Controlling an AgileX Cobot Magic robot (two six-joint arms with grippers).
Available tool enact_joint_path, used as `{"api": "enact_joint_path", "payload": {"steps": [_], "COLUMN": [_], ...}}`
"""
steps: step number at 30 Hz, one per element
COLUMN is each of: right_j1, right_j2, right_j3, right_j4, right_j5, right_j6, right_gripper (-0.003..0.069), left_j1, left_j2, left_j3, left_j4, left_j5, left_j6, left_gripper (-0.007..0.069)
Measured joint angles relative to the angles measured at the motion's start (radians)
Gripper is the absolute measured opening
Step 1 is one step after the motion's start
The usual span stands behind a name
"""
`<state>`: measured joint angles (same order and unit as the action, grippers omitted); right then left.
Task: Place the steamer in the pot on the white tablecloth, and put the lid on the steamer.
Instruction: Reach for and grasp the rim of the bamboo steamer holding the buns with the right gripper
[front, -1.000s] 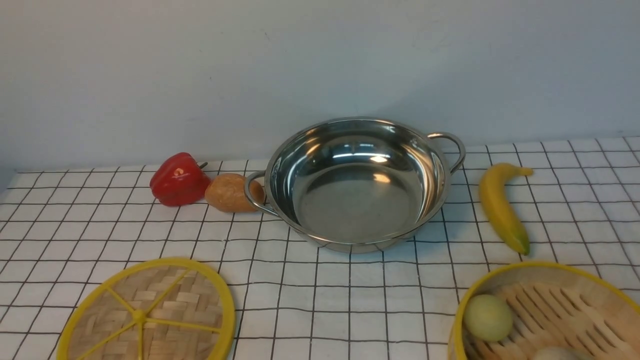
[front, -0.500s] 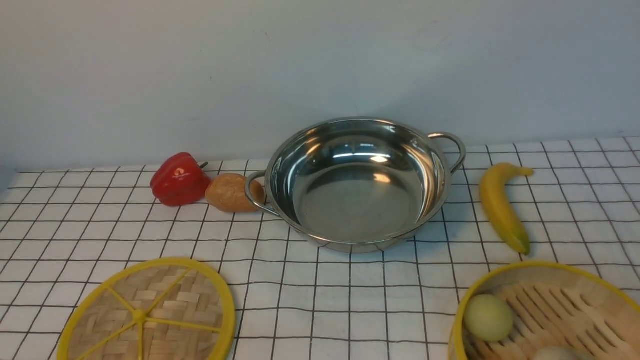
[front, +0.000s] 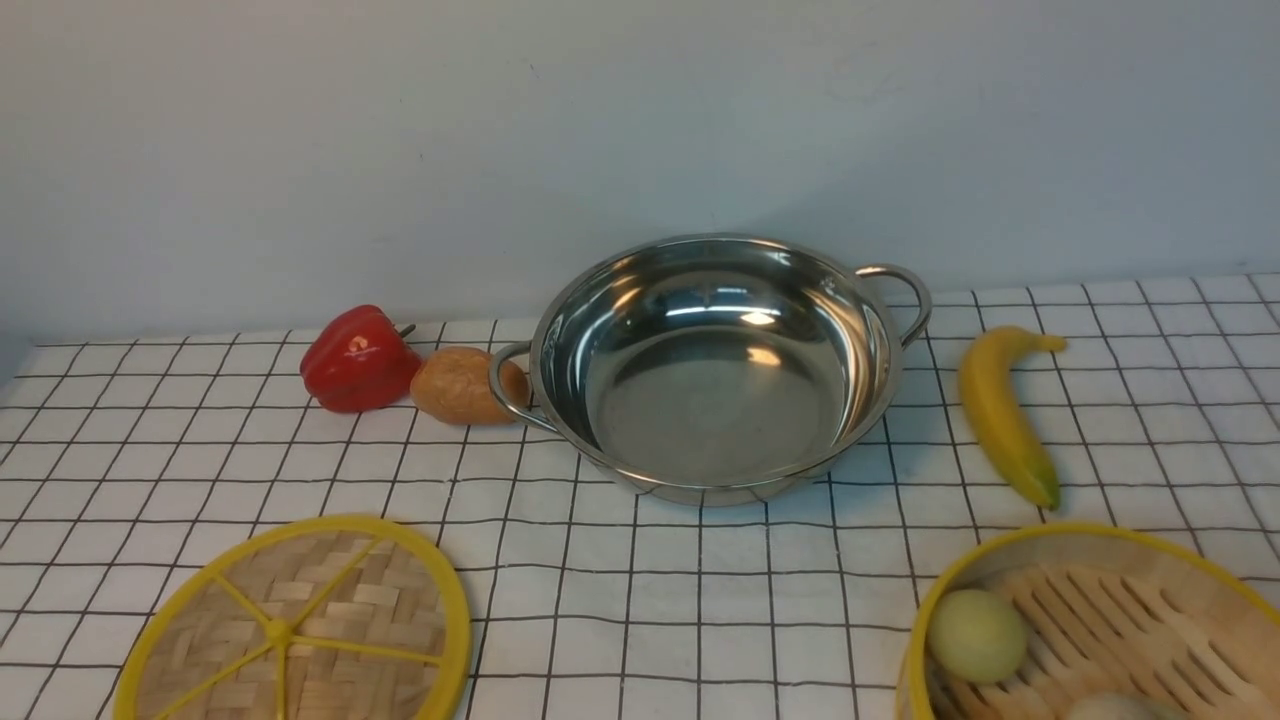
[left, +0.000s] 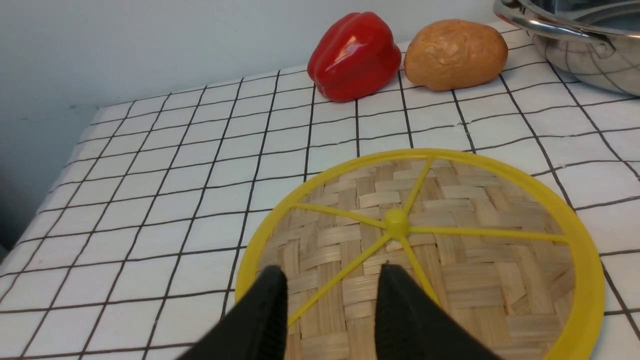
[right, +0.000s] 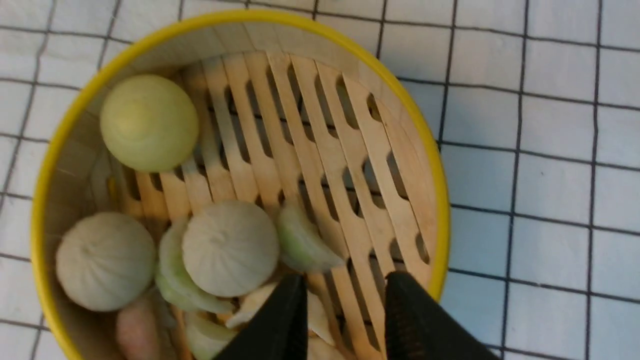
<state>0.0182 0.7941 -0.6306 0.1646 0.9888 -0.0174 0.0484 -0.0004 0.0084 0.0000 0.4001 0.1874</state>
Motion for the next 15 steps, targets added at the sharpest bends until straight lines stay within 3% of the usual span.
{"api": "enact_joint_path", "payload": {"steps": [10, 14, 15], "right_j1": [0.0, 0.0, 0.0], "right_j2": [0.107, 0.17, 0.2], "right_j3": [0.0, -0.001, -0.002], "right_j4": [-0.024, -0.08, -0.093], "right_j5": [-0.015, -0.03, -0.032], "right_j6": [0.002, 0.009, 0.017], "right_gripper": [0.0244, 0.0287, 0.0328], "left_j1": [0.0, 0.0, 0.0], "left_j2": [0.0, 0.0, 0.0], "left_j3": [0.0, 0.0, 0.0], "left_j4": [0.03, -0.114, -0.157], "left_j5": [-0.035, -0.166, -0.209], "left_j6": [0.005, -0.05, -0.059], "left_gripper": [0.0243, 0.0243, 0.0243]}}
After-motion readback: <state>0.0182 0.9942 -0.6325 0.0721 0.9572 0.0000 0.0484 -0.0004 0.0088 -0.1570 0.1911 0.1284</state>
